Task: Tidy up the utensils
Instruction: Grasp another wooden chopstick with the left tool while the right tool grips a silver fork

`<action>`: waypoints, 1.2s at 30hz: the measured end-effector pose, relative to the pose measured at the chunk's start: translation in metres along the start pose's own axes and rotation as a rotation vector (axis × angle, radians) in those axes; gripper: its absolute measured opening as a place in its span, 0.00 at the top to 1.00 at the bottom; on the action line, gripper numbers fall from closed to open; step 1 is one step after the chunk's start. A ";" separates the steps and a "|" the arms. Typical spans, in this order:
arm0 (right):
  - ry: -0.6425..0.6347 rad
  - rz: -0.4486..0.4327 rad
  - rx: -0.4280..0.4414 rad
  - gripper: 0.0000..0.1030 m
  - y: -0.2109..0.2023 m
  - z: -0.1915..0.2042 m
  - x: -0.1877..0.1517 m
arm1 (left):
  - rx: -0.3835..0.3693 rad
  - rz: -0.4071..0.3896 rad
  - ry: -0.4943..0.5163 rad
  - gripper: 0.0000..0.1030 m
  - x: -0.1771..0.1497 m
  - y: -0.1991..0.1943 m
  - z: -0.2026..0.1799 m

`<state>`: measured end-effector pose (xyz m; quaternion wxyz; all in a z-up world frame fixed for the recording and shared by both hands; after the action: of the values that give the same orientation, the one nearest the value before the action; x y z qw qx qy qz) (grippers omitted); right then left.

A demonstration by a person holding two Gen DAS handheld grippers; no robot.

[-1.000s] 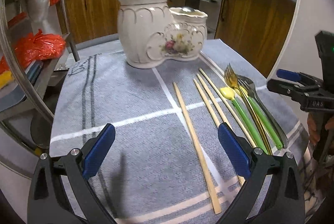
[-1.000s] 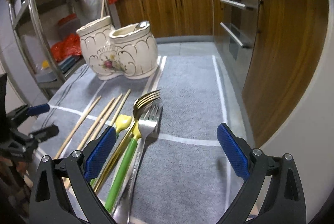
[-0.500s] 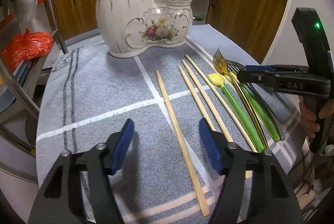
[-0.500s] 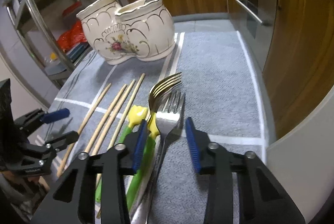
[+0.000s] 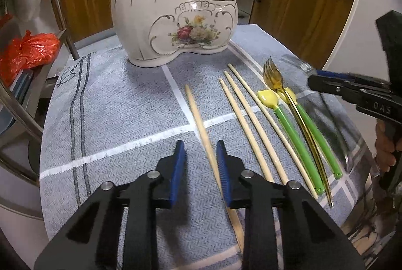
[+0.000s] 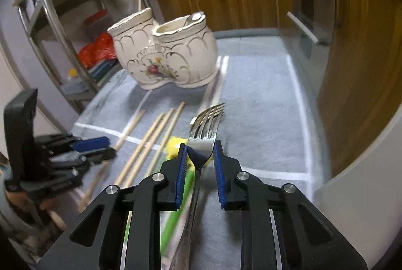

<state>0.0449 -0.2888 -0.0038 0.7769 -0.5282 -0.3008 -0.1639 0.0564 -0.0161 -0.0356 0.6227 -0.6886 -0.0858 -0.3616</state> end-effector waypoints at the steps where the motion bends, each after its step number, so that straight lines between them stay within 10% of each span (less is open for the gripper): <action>1: -0.009 0.006 -0.017 0.78 0.000 -0.001 0.000 | -0.002 0.001 0.000 0.79 0.000 0.001 0.001; 23: 0.225 0.159 0.159 0.69 0.021 -0.055 0.003 | -0.041 0.023 -0.011 0.90 -0.004 -0.003 0.008; 36: 0.129 0.085 0.139 0.96 -0.002 -0.018 0.013 | -0.056 0.016 -0.001 0.93 0.002 0.004 0.009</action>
<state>0.0593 -0.3048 0.0012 0.8357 -0.4736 -0.2382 -0.1434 0.0639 -0.0091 -0.0374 0.6060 -0.7065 -0.0704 -0.3586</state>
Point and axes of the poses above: each gripper's, at about its wrist camera, not at the fingertips, and y roughly the way its jaws point, z to its left, x to its top, the point moved 1 cm from there along y, roughly the way its jaws point, and after that the axes turned 9 degrees about y, right-handed, at the moved point
